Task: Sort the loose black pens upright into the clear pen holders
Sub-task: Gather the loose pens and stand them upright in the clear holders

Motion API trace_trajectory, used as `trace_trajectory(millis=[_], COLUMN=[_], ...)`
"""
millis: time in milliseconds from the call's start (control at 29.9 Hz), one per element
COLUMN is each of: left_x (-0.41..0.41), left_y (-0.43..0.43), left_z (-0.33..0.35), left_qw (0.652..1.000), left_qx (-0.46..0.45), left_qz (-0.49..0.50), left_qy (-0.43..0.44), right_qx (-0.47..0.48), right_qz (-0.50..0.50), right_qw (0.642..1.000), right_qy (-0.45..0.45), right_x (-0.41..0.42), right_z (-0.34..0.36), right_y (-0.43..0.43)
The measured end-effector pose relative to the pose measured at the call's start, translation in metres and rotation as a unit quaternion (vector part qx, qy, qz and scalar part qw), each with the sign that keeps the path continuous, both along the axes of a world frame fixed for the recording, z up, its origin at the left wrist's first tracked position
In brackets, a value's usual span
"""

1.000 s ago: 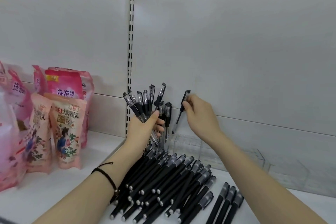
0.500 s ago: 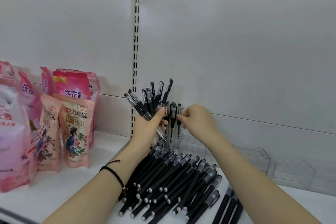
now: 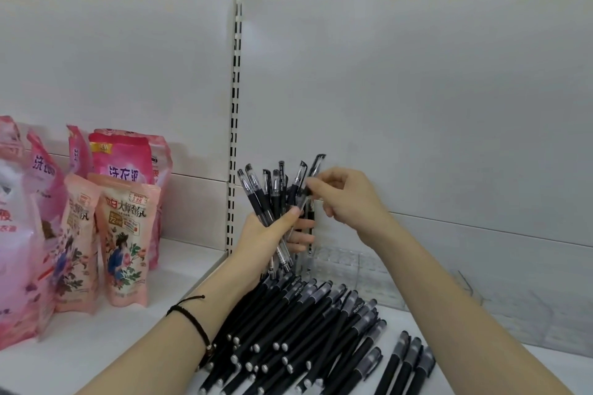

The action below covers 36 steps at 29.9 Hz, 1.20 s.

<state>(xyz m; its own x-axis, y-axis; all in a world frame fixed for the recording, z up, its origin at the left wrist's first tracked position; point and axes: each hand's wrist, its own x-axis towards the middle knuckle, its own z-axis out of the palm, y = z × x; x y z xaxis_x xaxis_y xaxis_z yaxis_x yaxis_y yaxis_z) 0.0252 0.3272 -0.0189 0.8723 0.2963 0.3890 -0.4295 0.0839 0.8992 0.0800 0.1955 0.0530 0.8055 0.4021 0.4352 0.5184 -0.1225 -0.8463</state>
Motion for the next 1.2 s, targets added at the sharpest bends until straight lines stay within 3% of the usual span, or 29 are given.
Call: trace_trajectory(millis=[134, 268, 669, 803, 970, 1071, 1138, 1205], left_x=[0.005, 0.007, 0.011, 0.011, 0.01, 0.003, -0.001, -0.004], left_y=[0.01, 0.015, 0.018, 0.017, 0.013, 0.006, 0.002, 0.0], left_z=[-0.002, -0.002, -0.007, -0.005, -0.001, 0.003, 0.006, 0.007], left_qw=[0.987, 0.976, 0.98, 0.984, 0.995, 0.998, 0.998, 0.997], left_qx=[0.031, 0.037, -0.002, 0.008, -0.006, 0.018, 0.04, 0.064], left_qz=[0.157, 0.213, 0.196, 0.176, 0.101, 0.063, 0.048, 0.04], left_qy=[0.015, 0.026, 0.035, 0.02, 0.025, 0.022, 0.007, 0.001], right_qx=[0.071, -0.048, -0.213, -0.291, -0.387, -0.334, -0.216, -0.11], right_qz=[-0.091, -0.144, -0.134, -0.103, -0.099, -0.106, -0.056, 0.009], right_qw=[0.992, 0.976, 0.95, 0.937, 0.906, 0.927, 0.972, 0.994], right_qy=[-0.051, -0.154, -0.187, -0.162, -0.137, -0.132, -0.071, -0.007], right_x=[0.01, 0.019, 0.035, 0.035, 0.028, 0.019, 0.012, 0.005], right_z=[0.006, 0.001, -0.009, -0.021, -0.026, -0.016, -0.009, -0.006], right_y=[-0.007, -0.012, -0.011, -0.008, -0.005, -0.007, -0.007, -0.006])
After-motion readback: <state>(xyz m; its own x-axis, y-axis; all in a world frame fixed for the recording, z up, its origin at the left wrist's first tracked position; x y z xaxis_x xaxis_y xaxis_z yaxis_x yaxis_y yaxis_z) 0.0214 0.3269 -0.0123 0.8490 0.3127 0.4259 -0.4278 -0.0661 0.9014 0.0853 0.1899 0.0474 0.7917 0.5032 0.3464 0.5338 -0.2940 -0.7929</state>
